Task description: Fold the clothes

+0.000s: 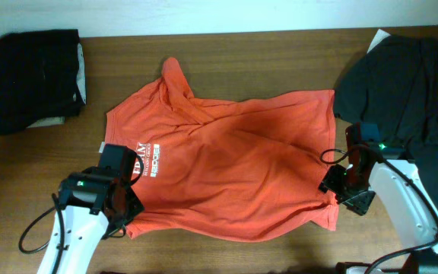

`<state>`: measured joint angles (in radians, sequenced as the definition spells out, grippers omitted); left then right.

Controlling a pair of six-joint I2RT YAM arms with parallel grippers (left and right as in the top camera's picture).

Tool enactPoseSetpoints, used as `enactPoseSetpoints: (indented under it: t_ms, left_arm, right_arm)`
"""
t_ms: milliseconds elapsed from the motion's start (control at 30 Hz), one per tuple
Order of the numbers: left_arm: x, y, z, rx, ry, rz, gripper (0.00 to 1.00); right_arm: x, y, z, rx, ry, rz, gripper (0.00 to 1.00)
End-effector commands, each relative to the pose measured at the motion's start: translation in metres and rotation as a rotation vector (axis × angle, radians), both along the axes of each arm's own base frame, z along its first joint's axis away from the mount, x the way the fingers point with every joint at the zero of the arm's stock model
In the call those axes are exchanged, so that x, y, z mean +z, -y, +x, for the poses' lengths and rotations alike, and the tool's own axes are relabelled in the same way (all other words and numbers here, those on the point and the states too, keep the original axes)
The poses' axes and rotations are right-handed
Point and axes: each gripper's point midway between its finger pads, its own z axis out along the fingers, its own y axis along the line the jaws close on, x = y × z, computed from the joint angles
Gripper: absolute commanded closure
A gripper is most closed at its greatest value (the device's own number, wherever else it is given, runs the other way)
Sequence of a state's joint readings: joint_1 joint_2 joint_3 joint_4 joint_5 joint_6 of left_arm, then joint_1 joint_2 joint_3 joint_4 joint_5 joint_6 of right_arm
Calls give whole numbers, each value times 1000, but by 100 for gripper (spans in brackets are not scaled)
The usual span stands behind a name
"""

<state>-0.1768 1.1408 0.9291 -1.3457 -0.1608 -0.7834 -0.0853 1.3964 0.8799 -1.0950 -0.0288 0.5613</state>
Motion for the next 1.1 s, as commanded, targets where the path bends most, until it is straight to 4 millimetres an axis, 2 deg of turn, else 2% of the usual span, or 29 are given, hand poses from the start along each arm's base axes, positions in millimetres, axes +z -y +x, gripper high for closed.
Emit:
enactPoseSetpoints:
  t_ms: [0, 100, 167, 233, 333, 500, 533, 633, 700, 800, 867, 900, 933, 1033, 1067]
  left_arm:
    - [3, 2, 6, 13, 24, -11, 98]
    - [3, 2, 6, 13, 25, -11, 98]
    - [3, 2, 6, 13, 25, -11, 98]
    - [3, 2, 6, 13, 25, -11, 98]
    - [3, 2, 6, 13, 25, -11, 98]
    - [3, 2, 6, 13, 24, -11, 97]
    - [3, 2, 6, 13, 24, -11, 97]
    - [3, 2, 6, 13, 24, -11, 97]
    - [3, 2, 6, 13, 27, -8, 98]
    - [8, 2, 6, 13, 28, -8, 99]
    - [33, -4, 5, 14, 42, 25, 99]
    - [56, -12, 6, 16, 67, 64, 99]
    - [64, -13, 11, 18, 95, 73, 99]
    - [64, -13, 13, 18, 100, 74, 99]
    - [64, -14, 9, 19, 86, 81, 99]
  right_arm:
    - [-12, -1, 3, -5, -30, 16, 43]
    - [-40, -1, -1, -9, -141, 25, 54]
    - [-49, -1, -5, -10, -187, 29, 60]
    - [-53, -1, -4, -13, -189, 29, 66]
    - [-53, -1, -3, -25, -187, 27, 66]
    - [-54, -3, -21, -32, -252, 31, 66]
    - [-56, -3, -24, -36, -256, 31, 70]
    - [-59, -3, -24, -59, -249, 26, 96]
    - [-59, -2, -21, -86, -241, 21, 96]
    - [-41, 4, -15, -80, -228, -13, 96]
    - [-21, 7, -5, -99, -172, -17, 96]
    - [-10, 11, -2, -117, -133, -18, 96]
    - [0, 15, 0, -131, -87, -24, 96]
    - [33, 27, 1, -144, 40, -85, 96]
    - [52, 34, -5, -147, 86, -134, 96]
